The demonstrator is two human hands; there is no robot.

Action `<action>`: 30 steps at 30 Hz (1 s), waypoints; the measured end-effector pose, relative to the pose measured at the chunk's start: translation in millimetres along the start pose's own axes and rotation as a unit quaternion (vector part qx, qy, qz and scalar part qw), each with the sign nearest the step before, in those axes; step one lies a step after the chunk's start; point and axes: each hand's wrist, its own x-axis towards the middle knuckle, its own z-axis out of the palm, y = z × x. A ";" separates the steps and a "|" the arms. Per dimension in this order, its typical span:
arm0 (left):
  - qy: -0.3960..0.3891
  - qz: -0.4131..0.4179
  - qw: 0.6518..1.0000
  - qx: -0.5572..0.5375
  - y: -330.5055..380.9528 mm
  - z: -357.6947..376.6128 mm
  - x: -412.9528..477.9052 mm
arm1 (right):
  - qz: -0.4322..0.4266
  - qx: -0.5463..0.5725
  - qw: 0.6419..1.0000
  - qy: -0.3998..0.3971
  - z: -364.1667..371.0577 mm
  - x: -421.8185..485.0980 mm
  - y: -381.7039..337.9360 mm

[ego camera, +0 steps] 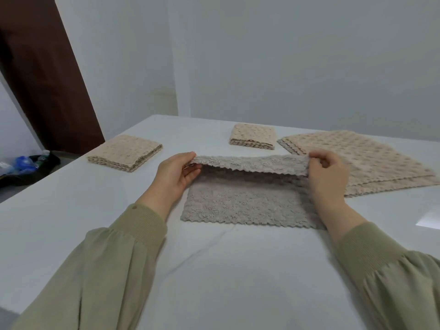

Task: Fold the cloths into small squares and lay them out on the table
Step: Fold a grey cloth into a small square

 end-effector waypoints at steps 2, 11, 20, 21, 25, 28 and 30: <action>-0.004 -0.004 0.998 0.064 1.6 -2.7 -12.6 | -0.001 0.005 1.000 0.012 -7.3 -8.8 -1.1; -0.006 0.086 0.886 0.455 1.1 -15.5 -49.8 | -0.027 -0.206 0.962 -0.177 -46.8 -43.1 1.0; -0.088 0.030 0.913 0.397 16.0 -17.7 -57.7 | -0.093 -0.276 0.950 -0.110 -52.4 -44.0 -8.7; -0.104 0.026 0.898 0.427 16.7 -18.4 -58.0 | -0.093 -0.321 0.933 -0.138 -51.4 -44.5 -7.7; -0.136 0.023 0.843 0.519 14.8 -20.5 -57.1 | -0.090 -0.382 0.904 -0.170 -50.0 -44.9 -7.1; -0.140 0.031 0.834 0.533 16.5 -20.8 -56.3 | -0.110 -0.366 0.913 -0.143 -49.7 -44.5 -9.1; -0.138 0.037 0.840 0.524 19.2 -20.2 -57.2 | -0.122 -0.351 0.921 -0.115 -49.4 -44.5 -10.4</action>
